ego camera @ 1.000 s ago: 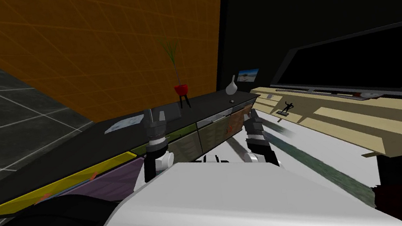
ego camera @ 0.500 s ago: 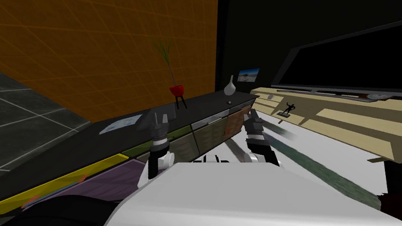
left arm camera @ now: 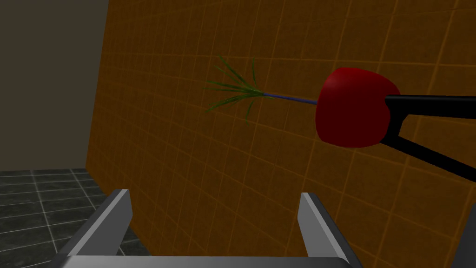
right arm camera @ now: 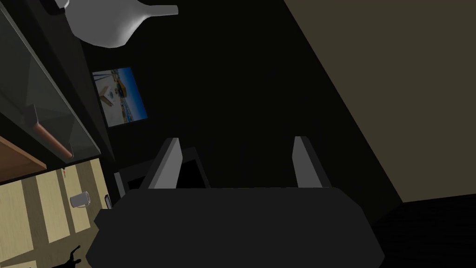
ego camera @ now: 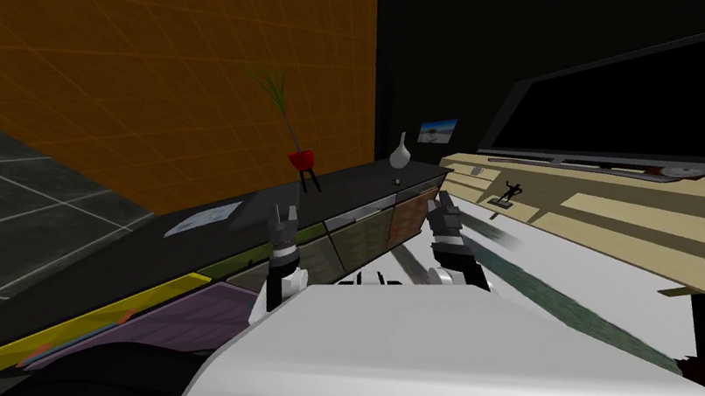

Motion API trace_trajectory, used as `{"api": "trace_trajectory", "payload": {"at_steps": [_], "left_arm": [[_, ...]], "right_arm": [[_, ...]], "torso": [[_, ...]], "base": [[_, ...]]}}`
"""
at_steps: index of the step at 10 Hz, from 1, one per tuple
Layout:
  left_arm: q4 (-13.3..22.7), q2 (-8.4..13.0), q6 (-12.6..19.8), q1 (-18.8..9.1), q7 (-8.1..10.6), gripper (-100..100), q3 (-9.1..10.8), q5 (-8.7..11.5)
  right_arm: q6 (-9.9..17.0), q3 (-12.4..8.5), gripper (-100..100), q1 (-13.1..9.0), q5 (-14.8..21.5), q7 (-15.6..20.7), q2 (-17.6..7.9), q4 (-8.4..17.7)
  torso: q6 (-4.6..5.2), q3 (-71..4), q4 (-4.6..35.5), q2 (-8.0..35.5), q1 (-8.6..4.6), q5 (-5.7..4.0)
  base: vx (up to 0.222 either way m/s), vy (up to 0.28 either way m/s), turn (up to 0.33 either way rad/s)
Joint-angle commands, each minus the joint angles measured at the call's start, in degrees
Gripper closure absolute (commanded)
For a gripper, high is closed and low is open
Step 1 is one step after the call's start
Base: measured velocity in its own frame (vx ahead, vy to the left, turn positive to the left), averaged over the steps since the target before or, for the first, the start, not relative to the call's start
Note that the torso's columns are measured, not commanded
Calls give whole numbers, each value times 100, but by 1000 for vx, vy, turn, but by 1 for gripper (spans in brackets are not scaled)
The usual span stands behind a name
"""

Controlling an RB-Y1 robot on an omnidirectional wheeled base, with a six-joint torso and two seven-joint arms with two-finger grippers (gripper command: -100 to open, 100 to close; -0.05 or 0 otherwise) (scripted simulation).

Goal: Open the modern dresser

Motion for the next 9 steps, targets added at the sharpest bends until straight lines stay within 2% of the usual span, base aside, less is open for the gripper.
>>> {"api": "trace_trajectory", "payload": {"at_steps": [1,5,8,9], "left_arm": [[439,10,-252,-105,99,-100,34,82],[1064,-9,-612,-219,229,-100,57,185],[1343,-19,-732,-259,273,-100,64,220],[1571,-29,-851,-300,318,-100,72,255]], "right_arm": [[0,0,0,0,0,0,0,0],[0,0,0,0,0,0,0,0],[0,0,0,0,0,0,0,0],[0,0,0,0,0,0,0,0]], "torso": [[-1,1,0,0,-1,1],[-1,0,0,-1,-2,1],[-1,2,1,3,-1,1],[-1,3,1,4,1,1]], "base": [[30,-120,50],[48,-125,35],[25,-90,19],[25,-82,32]]}}
